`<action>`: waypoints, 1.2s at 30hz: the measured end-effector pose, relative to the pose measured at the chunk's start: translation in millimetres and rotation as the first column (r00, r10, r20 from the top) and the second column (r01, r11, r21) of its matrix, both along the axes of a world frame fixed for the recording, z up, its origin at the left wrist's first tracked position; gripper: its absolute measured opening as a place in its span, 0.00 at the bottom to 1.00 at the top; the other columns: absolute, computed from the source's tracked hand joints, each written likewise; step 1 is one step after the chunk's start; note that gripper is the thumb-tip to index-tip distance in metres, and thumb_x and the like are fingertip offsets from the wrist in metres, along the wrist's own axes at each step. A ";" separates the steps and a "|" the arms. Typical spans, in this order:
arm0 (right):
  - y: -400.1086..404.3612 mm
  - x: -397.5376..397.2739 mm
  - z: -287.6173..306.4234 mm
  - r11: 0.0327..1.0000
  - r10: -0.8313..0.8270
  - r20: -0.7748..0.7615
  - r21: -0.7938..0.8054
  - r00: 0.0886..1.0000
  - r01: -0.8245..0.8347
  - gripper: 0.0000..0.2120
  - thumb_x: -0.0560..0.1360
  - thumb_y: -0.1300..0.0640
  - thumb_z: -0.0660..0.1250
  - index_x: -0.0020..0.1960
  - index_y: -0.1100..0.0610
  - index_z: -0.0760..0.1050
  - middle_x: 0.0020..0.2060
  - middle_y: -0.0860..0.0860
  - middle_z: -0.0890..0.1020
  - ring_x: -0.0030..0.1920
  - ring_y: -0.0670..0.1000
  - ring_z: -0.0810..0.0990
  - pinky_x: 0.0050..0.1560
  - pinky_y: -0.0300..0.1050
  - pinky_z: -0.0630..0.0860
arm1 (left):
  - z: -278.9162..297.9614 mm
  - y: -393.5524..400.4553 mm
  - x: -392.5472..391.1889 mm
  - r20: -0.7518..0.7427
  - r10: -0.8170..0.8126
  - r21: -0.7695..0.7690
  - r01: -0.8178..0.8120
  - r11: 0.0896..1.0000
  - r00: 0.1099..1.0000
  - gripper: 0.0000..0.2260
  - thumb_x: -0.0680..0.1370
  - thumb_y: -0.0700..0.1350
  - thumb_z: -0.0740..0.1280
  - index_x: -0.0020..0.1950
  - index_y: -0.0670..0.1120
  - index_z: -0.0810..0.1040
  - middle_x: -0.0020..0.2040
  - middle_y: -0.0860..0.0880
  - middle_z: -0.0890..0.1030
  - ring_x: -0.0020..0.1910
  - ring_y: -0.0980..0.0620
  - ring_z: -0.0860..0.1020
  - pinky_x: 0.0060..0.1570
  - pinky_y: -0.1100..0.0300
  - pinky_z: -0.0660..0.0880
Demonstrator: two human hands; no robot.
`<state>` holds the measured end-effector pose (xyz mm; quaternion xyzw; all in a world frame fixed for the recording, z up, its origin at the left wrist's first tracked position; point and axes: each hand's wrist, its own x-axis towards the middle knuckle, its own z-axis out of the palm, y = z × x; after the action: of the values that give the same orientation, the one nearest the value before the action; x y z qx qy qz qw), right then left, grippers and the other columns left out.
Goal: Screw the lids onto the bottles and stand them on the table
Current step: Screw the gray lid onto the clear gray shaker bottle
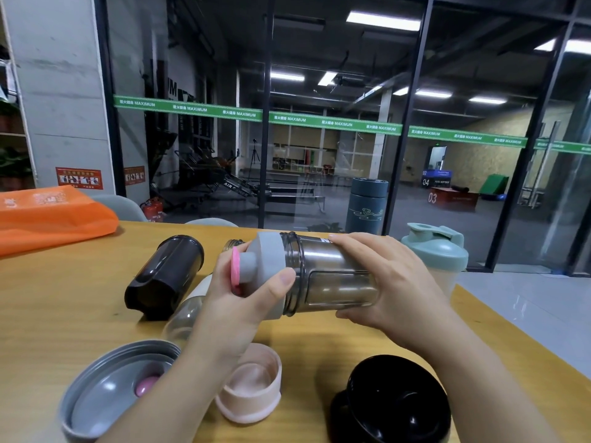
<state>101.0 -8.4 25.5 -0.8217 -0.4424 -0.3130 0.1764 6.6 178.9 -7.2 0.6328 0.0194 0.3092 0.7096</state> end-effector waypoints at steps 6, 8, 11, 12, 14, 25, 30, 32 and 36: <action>0.4 -0.5 -1.2 1.000 -0.005 0.015 0.005 1.000 0.005 0.47 0.57 0.46 0.80 0.72 0.41 0.63 0.64 0.39 0.71 0.63 0.40 0.65 0.66 0.45 0.62 | -1.8 -0.4 1.3 -0.016 0.010 -0.010 -0.010 1.000 1.000 0.31 0.52 0.61 0.75 0.54 0.66 0.73 0.55 0.51 0.82 0.54 0.50 0.80 0.57 0.46 0.77; 1.4 -0.5 -2.0 1.000 -0.009 0.031 0.005 0.999 0.009 0.47 0.56 0.46 0.80 0.72 0.42 0.63 0.65 0.39 0.72 0.63 0.41 0.65 0.66 0.46 0.63 | -2.3 -0.5 2.1 -0.024 0.008 -0.004 -0.008 1.000 1.000 0.33 0.53 0.62 0.76 0.57 0.64 0.73 0.55 0.52 0.82 0.54 0.51 0.81 0.57 0.46 0.77; 2.7 -0.5 -2.4 1.000 -0.013 0.058 0.001 0.998 0.013 0.47 0.56 0.45 0.79 0.71 0.41 0.63 0.65 0.40 0.72 0.63 0.42 0.66 0.65 0.45 0.64 | -3.0 -0.3 2.7 -0.043 0.007 -0.015 -0.008 1.000 0.999 0.33 0.53 0.62 0.76 0.56 0.64 0.73 0.55 0.52 0.82 0.55 0.50 0.81 0.57 0.46 0.77; 2.6 -0.4 -2.8 1.000 -0.015 0.063 -0.003 0.998 0.015 0.47 0.56 0.45 0.79 0.71 0.41 0.63 0.65 0.40 0.72 0.62 0.42 0.66 0.64 0.44 0.64 | -3.8 0.2 3.2 -0.053 0.005 -0.025 -0.006 1.000 0.999 0.32 0.52 0.62 0.76 0.55 0.65 0.73 0.55 0.52 0.82 0.55 0.50 0.80 0.58 0.46 0.77; 1.8 -0.7 -2.7 1.000 -0.018 0.068 -0.010 0.998 0.019 0.47 0.56 0.44 0.79 0.71 0.41 0.63 0.65 0.40 0.73 0.62 0.43 0.66 0.61 0.43 0.65 | -4.7 2.0 3.9 -0.075 -0.006 -0.033 0.003 0.999 0.997 0.33 0.51 0.63 0.76 0.56 0.65 0.73 0.56 0.51 0.82 0.55 0.49 0.80 0.57 0.45 0.77; -3.8 -12.2 6.6 0.993 0.008 -0.168 -0.118 0.986 -0.028 0.49 0.58 0.42 0.78 0.72 0.34 0.56 0.63 0.35 0.71 0.61 0.41 0.68 0.60 0.35 0.64 | -4.9 2.3 1.8 -0.022 -0.075 0.062 0.076 0.995 0.997 0.37 0.51 0.56 0.77 0.60 0.58 0.74 0.52 0.47 0.83 0.47 0.54 0.83 0.45 0.53 0.80; -3.6 -8.3 3.9 0.999 0.023 -0.255 -0.028 0.967 -0.031 0.43 0.54 0.41 0.80 0.63 0.40 0.62 0.56 0.38 0.75 0.56 0.43 0.73 0.59 0.44 0.70 | -6.1 0.2 2.0 0.012 -0.084 0.049 0.083 0.995 0.996 0.37 0.54 0.50 0.79 0.62 0.56 0.73 0.54 0.44 0.82 0.47 0.49 0.83 0.45 0.51 0.82; -2.4 -8.4 3.6 0.999 0.001 -0.229 -0.043 0.973 -0.011 0.42 0.54 0.40 0.79 0.64 0.41 0.65 0.53 0.33 0.72 0.54 0.36 0.68 0.60 0.39 0.65 | -6.9 0.1 2.6 0.025 -0.071 0.044 0.070 0.997 0.997 0.38 0.53 0.52 0.78 0.63 0.54 0.73 0.55 0.43 0.81 0.49 0.48 0.82 0.45 0.51 0.81; -6.7 -3.9 5.5 0.996 0.072 -0.216 0.060 0.974 -0.060 0.40 0.54 0.31 0.72 0.64 0.37 0.68 0.62 0.29 0.66 0.63 0.28 0.60 0.70 0.42 0.59 | -10.9 3.7 6.8 0.033 -0.039 -0.040 0.040 0.998 0.999 0.38 0.53 0.54 0.79 0.63 0.56 0.74 0.58 0.44 0.80 0.55 0.44 0.80 0.52 0.43 0.79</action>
<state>97.1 -15.1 31.0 -0.8310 -0.4389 -0.2266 0.2558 13.4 182.6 -18.1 0.6135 0.0017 0.3047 0.7285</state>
